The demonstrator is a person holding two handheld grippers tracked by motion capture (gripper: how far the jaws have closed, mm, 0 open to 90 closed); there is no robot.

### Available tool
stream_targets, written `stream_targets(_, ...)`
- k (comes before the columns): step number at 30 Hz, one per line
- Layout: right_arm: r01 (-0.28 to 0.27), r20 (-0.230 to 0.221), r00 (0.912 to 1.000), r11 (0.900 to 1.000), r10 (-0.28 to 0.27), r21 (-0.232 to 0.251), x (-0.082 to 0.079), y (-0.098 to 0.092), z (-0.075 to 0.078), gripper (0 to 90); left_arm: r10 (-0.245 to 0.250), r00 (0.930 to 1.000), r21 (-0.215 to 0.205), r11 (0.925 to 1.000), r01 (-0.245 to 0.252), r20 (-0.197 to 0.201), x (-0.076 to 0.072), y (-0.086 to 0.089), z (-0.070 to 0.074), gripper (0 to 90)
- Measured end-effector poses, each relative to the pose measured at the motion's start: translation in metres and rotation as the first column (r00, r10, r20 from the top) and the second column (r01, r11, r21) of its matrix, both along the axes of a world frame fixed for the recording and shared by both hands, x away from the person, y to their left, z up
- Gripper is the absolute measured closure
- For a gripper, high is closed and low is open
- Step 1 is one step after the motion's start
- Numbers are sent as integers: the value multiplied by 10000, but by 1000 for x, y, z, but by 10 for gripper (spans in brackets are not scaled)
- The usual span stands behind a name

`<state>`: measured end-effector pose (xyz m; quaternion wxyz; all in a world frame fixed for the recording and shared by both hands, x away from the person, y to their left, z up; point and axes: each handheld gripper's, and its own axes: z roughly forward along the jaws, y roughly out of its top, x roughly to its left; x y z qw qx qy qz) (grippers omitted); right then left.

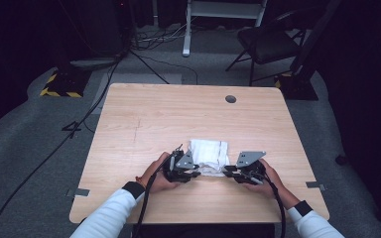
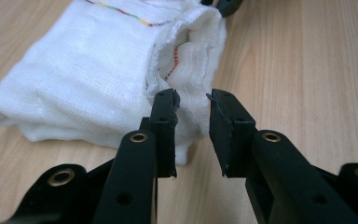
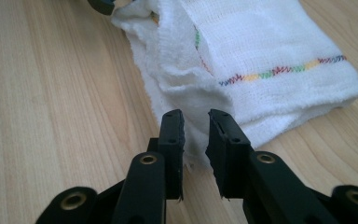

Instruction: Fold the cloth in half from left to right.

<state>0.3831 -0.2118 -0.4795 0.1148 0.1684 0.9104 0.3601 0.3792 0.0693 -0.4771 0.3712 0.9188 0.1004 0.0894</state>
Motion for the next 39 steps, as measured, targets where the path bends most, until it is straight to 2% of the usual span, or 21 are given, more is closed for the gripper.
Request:
stream_targets(14,112,-186,9998,9998,-116,-180,2,-2,-6,773,-72,9993,29,10000,73,-364,-1,3,-7,675)
stream_targets(24,94,-33,9999,9995,-95,-288,1,0,-9,775,-103,9985,2,9999,104,-545,3,1,-11,670)
stream_targets(27,92,-37,10000,9996,-93,-281,1,-1,-8,771,-157,9992,242,9996,166,-364,0,-1,-7,634)
stream_targets(29,90,10,10000,9995,-90,-306,0,-1,-6,765,-205,9993,159,9997,210,-320,-2,-1,-3,617)
stream_targets(39,225,314,9992,9995,-232,217,0,-3,11,689,26,10000,-265,9996,-26,5,-3,8,15,513)
